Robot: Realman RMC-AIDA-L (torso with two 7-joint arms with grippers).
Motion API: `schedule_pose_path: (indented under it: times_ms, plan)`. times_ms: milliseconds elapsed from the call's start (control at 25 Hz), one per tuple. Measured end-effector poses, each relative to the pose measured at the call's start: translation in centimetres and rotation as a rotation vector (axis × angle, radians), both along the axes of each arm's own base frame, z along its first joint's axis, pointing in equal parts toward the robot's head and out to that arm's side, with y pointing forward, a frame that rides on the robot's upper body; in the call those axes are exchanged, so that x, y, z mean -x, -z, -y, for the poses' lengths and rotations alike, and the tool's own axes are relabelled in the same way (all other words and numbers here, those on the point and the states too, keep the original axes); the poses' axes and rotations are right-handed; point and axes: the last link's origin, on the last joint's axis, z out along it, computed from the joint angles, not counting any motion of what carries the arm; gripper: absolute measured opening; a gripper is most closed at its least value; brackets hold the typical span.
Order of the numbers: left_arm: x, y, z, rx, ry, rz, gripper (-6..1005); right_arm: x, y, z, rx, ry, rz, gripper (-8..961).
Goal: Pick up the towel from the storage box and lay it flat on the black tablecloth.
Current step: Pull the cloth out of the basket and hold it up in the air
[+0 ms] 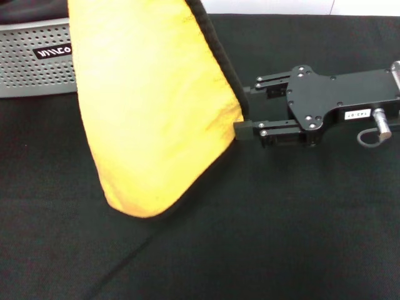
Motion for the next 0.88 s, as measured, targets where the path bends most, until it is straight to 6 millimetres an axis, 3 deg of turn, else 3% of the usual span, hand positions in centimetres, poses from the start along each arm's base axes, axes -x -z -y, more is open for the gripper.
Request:
schedule_pose_path:
  times_ms: [480,600,880]
  plan:
    - [0.18,-0.12,0.10,-0.005,-0.006,0.004,11,-0.09,0.29,0.04,0.020,0.012,0.019,546]
    - [0.25,-0.14,0.12,-0.006,-0.009,0.004,11,-0.16,0.13,0.06,0.018,0.013,0.018,417]
    - [0.40,-0.35,0.15,-0.016,-0.016,0.008,10,-0.13,0.14,0.11,0.023,0.013,0.020,397]
